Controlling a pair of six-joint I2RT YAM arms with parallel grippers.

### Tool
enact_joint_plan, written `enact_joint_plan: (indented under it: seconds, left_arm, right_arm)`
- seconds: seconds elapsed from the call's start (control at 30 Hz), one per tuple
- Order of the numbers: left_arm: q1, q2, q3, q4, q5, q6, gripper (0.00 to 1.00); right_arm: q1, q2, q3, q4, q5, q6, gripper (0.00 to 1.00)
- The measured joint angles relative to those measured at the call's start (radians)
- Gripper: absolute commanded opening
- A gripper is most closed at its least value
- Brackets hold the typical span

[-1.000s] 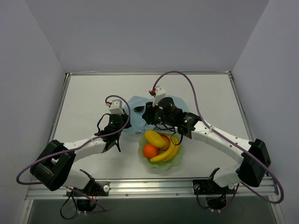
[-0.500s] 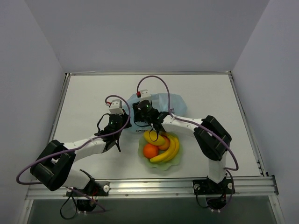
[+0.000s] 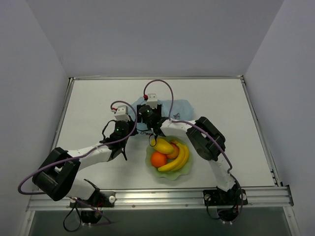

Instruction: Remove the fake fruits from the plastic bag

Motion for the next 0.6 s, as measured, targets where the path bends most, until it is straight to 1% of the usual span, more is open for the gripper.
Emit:
enact_joint_plan:
  seconds: [0.07, 0.2, 0.27, 0.33, 0.4, 0.47, 0.5, 0.53, 0.6]
  left_arm:
    - [0.000, 0.000, 0.000, 0.000, 0.000, 0.000, 0.02]
    - [0.001, 0.000, 0.000, -0.001, -0.001, 0.000, 0.02]
    - [0.001, 0.000, 0.000, -0.001, -0.002, 0.002, 0.02]
    - [0.001, 0.000, 0.000, 0.000, -0.002, 0.003, 0.02]
    - [0.001, 0.000, 0.000, 0.000, -0.002, 0.003, 0.02]
    - [0.001, 0.000, 0.000, -0.001, -0.002, 0.003, 0.02]
    - [0.001, 0.000, 0.000, 0.000, -0.002, 0.004, 0.02]
    - [0.001, 0.000, 0.000, 0.000, -0.002, 0.003, 0.02]
    - [0.001, 0.000, 0.000, 0.000, -0.001, 0.003, 0.02]
  right_arm:
    - [-0.006, 0.018, 0.002, 0.006, 0.010, 0.016, 0.74]
    - [-0.018, 0.052, 0.034, 0.014, 0.017, 0.050, 0.85]
    - [-0.023, 0.076, 0.063, 0.020, 0.023, 0.062, 0.88]
    - [-0.025, 0.096, 0.085, 0.022, 0.028, 0.075, 0.88]
    - [-0.032, 0.110, 0.097, 0.024, 0.037, 0.089, 0.86]
    - [-0.038, 0.126, 0.109, 0.024, 0.043, 0.100, 0.82]
    - [-0.040, 0.133, 0.115, 0.026, 0.045, 0.103, 0.78]
    - [-0.042, 0.141, 0.121, 0.027, 0.045, 0.108, 0.71]
    - [-0.047, 0.153, 0.127, 0.030, 0.047, 0.114, 0.62]
